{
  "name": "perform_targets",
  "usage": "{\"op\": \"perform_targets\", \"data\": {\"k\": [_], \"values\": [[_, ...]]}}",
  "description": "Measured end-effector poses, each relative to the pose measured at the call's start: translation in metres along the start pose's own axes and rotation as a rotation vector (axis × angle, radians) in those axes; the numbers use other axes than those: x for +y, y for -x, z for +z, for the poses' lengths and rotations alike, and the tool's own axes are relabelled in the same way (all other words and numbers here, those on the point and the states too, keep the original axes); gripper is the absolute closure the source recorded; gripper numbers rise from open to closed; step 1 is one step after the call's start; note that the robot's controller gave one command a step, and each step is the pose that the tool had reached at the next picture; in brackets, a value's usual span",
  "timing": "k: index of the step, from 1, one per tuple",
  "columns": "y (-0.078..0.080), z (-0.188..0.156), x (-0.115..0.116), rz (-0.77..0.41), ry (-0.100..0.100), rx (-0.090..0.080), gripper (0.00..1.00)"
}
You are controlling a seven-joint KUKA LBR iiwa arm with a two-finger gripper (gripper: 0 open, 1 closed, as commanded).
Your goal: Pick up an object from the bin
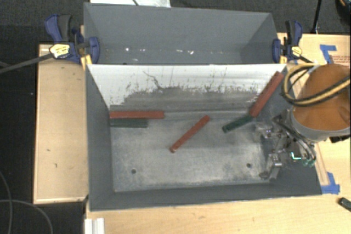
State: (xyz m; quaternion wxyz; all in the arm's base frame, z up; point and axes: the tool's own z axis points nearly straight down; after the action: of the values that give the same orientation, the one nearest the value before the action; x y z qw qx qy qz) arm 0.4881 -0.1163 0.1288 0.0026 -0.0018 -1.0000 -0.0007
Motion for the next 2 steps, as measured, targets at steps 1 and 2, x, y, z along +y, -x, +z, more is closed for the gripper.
{"op": "perform_targets", "data": {"k": [1, 2], "values": [[0.088, 0.027, 0.057, -0.115, 0.001, -0.011, 0.0], [0.106, 0.059, 0.026, -0.016, -0.002, -0.011, 0.0]]}}
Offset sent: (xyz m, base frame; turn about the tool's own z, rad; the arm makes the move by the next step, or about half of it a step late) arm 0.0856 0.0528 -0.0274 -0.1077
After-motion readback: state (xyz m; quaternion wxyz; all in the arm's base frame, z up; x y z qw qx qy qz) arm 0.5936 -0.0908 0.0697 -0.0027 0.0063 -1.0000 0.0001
